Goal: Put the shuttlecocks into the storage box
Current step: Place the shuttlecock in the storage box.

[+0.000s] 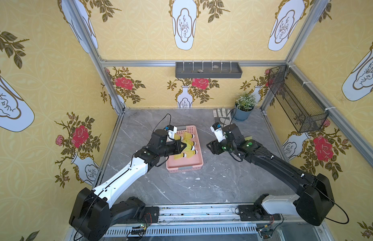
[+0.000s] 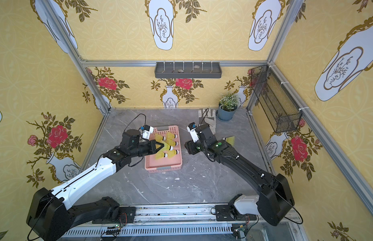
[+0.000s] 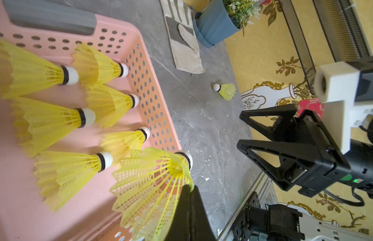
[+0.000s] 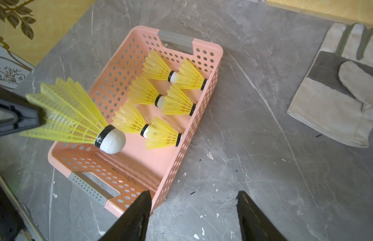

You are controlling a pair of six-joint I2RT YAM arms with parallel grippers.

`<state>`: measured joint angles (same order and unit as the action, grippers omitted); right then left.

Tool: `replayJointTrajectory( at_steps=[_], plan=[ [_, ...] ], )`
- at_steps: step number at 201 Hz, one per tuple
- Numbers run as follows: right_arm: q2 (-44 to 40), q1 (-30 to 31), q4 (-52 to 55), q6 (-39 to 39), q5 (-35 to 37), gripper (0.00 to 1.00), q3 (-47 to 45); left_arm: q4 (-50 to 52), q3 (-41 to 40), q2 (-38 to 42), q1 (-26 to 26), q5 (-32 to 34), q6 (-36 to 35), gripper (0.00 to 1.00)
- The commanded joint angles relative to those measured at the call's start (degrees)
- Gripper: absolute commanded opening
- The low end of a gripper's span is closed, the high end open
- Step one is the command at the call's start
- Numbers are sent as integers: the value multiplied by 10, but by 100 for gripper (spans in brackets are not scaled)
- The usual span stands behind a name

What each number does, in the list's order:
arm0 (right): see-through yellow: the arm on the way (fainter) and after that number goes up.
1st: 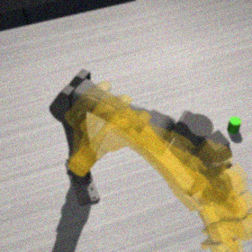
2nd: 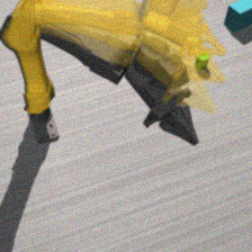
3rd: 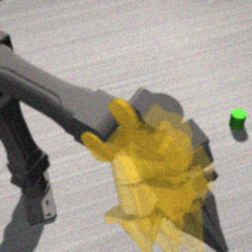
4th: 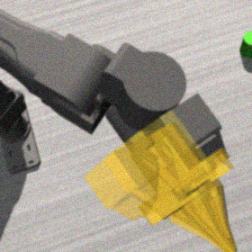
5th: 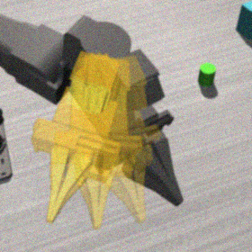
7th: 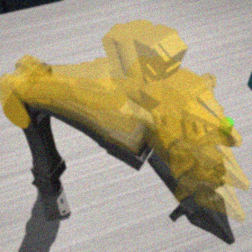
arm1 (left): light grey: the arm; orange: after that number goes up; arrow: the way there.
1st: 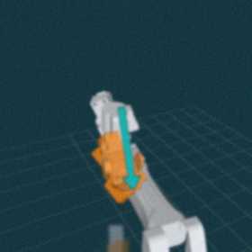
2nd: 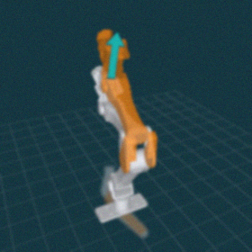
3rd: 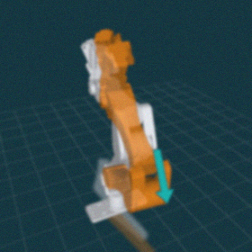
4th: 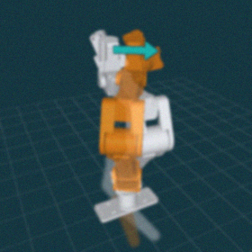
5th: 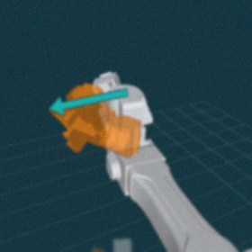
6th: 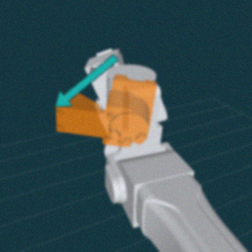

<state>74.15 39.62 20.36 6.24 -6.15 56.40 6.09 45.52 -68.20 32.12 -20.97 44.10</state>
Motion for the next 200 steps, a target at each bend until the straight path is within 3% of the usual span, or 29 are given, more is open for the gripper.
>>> replayJointTrajectory(
  at_steps=[1, 105, 200],
  plan=[
    [-10, -2, -40, 35, 0, 67, -14, -18, -20, 4, 16, 50, 49, 0],
    [-7, -1, -48, 48, -4, 67, -22, -24, -57, -21, 66, 109, 110, 0],
    [-3, -1, -45, 45, 3, 67, -27, -65, -60, -74, 85, 94, 138, 0]
  ],
)
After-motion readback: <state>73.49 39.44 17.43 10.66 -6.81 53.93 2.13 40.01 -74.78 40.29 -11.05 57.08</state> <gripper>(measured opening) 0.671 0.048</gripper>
